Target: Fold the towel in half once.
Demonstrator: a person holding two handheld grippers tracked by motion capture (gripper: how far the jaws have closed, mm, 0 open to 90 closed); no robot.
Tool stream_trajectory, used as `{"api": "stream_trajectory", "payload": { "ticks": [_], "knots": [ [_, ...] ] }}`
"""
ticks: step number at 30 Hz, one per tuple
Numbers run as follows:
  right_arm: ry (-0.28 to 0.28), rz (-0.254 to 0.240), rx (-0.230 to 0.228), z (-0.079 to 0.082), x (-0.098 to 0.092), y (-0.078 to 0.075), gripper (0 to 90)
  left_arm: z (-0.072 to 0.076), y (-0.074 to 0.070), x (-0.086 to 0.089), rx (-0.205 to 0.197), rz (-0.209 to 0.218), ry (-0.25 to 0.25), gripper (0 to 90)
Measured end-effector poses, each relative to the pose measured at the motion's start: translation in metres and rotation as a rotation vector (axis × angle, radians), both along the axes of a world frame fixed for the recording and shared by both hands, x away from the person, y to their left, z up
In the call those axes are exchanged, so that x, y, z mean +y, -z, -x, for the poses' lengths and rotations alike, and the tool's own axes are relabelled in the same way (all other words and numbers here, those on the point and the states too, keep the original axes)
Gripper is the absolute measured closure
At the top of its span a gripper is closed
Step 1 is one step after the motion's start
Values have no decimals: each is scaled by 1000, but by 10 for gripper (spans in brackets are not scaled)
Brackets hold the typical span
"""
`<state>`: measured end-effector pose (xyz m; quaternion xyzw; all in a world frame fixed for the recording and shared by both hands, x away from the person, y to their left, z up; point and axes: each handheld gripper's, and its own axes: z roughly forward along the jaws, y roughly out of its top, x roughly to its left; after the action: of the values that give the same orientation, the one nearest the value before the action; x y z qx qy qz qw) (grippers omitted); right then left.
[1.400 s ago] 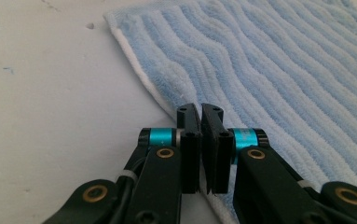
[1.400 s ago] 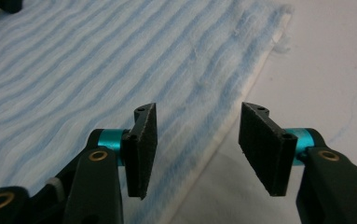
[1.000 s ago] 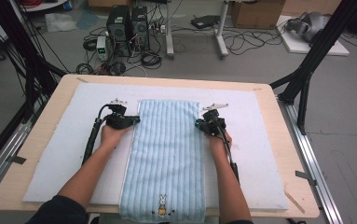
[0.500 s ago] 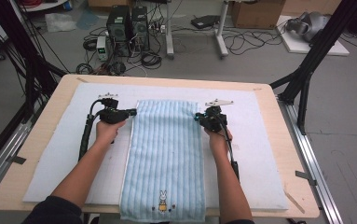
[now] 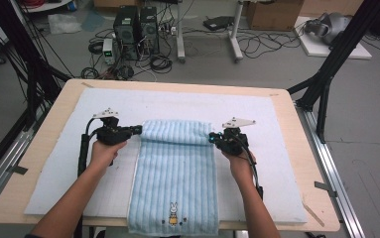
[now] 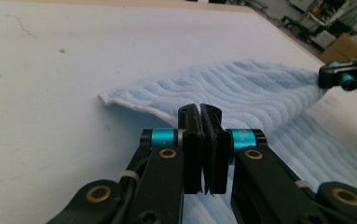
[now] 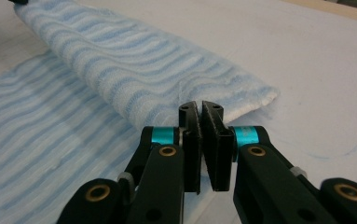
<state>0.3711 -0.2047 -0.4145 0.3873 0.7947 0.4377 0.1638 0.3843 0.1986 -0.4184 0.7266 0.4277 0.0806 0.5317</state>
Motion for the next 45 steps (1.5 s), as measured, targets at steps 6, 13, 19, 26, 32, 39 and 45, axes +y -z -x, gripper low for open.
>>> {"api": "stream_trajectory", "payload": {
  "ticks": [6, 13, 19, 26, 32, 39, 45],
  "knots": [
    [-18, -16, 8, 20, -5, 2, 862, 24, 5, 1, -3, 3, 41, 869],
    [-46, 1, 41, 40, -7, 12, 862, 43, 15, 4, 16, -11, 74, 867],
    [-20, 22, 40, 43, -7, 15, 702, 44, 23, 0, -1, -77, -4, 514],
    [49, -38, 5, 42, -17, 10, 521, 27, 17, 4, -19, -58, -101, 463],
    [67, -48, 13, 41, -20, 11, 463, -1, 16, -4, 10, -72, -131, 463],
    [80, -53, 17, 40, -23, 12, 439, -23, 26, -20, 53, -127, -136, 458],
    [83, -57, 18, 39, -23, 12, 438, -24, 31, -35, 46, -238, -91, 496]
  ]
}}
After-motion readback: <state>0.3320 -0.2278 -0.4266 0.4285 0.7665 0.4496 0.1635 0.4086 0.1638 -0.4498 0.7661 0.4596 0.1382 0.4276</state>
